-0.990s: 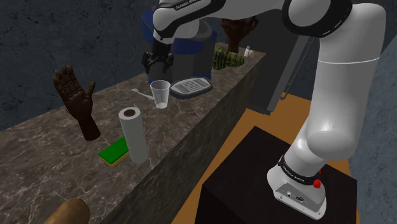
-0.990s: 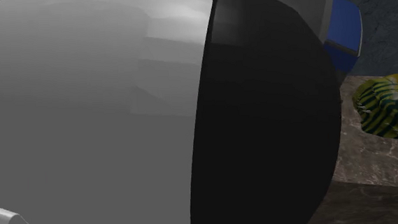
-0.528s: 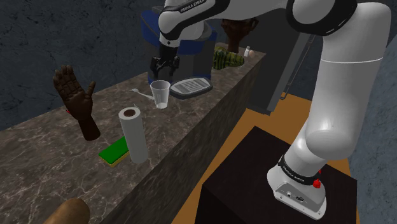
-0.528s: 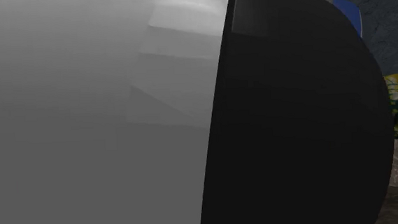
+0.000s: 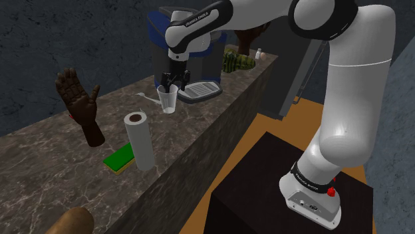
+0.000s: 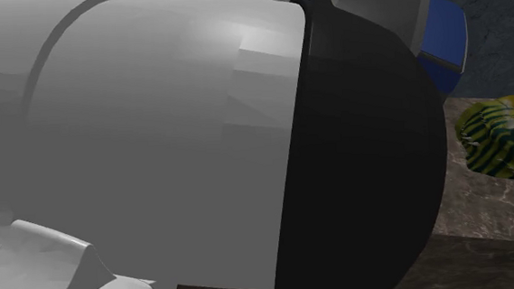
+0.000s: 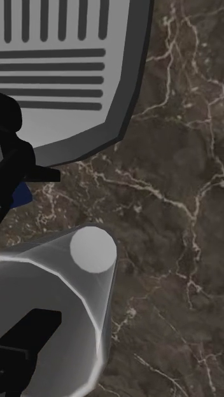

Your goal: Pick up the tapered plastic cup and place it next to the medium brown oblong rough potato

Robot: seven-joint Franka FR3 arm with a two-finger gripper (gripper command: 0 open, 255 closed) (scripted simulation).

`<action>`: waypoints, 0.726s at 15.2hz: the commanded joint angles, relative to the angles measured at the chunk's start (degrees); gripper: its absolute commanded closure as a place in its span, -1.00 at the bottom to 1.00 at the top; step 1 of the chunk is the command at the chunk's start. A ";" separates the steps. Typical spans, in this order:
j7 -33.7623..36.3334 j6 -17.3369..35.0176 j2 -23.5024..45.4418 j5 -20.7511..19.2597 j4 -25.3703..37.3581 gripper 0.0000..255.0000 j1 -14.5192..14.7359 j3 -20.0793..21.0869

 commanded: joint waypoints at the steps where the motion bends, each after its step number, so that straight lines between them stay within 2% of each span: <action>1: -0.01 0.05 0.04 0.00 -0.03 -1.00 0.00 0.00; 5: 0.00 0.05 0.03 0.00 -0.03 -1.00 0.00 0.00; 6: 0.00 0.05 0.03 0.00 -0.03 1.00 0.00 0.00; 11: 0.00 0.05 0.02 0.00 -0.04 1.00 0.00 0.00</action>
